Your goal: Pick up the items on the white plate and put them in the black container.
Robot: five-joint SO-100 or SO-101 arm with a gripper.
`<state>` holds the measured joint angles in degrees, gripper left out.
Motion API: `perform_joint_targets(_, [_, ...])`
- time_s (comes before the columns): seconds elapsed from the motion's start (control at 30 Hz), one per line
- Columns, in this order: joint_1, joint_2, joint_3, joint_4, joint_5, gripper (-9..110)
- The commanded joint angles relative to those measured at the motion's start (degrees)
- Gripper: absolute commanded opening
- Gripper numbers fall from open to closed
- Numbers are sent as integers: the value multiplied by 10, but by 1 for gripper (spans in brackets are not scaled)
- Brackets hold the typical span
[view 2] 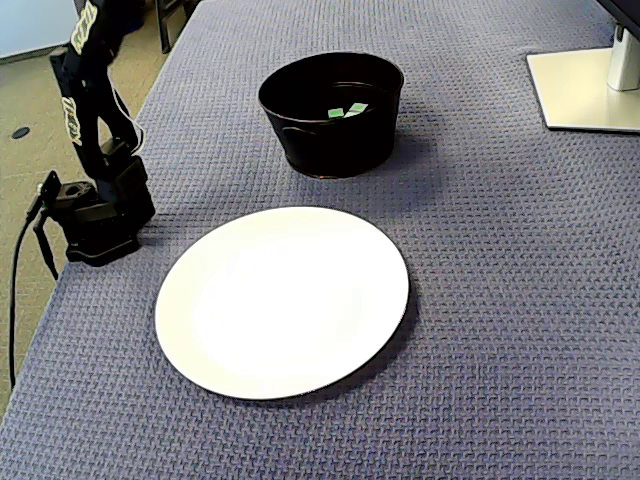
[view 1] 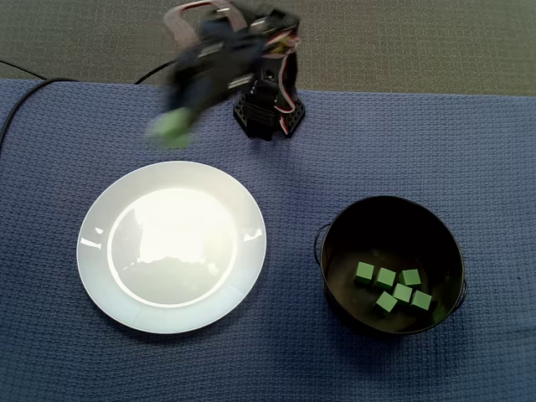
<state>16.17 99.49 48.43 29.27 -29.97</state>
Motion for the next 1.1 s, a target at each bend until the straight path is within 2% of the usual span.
perform_joint_targets(0.0, [-228,171,218,-148,-98,0])
perform_joint_targets(0.17, [-460,265,489,-245,-243,0])
perform_joint_targets(0.23, [-504,270,584,-272,-296,0])
perform_joint_targets(0.3, [-524,262,644,-250,-313,0])
perform_joint_targets(0.47, [-504,193,769,-312,-340,0])
perform_joint_targets(0.87, [-468,69,860,-312,-335,0])
perform_joint_targets(0.9, [-467,64,862,-313,-330,2])
perform_joint_targets(0.97, [-462,57,856,-287,-313,22])
perform_joint_targets(1.0, [-460,56,853,-273,-302,28])
perform_joint_targets(1.07, [-452,69,851,-272,-294,32])
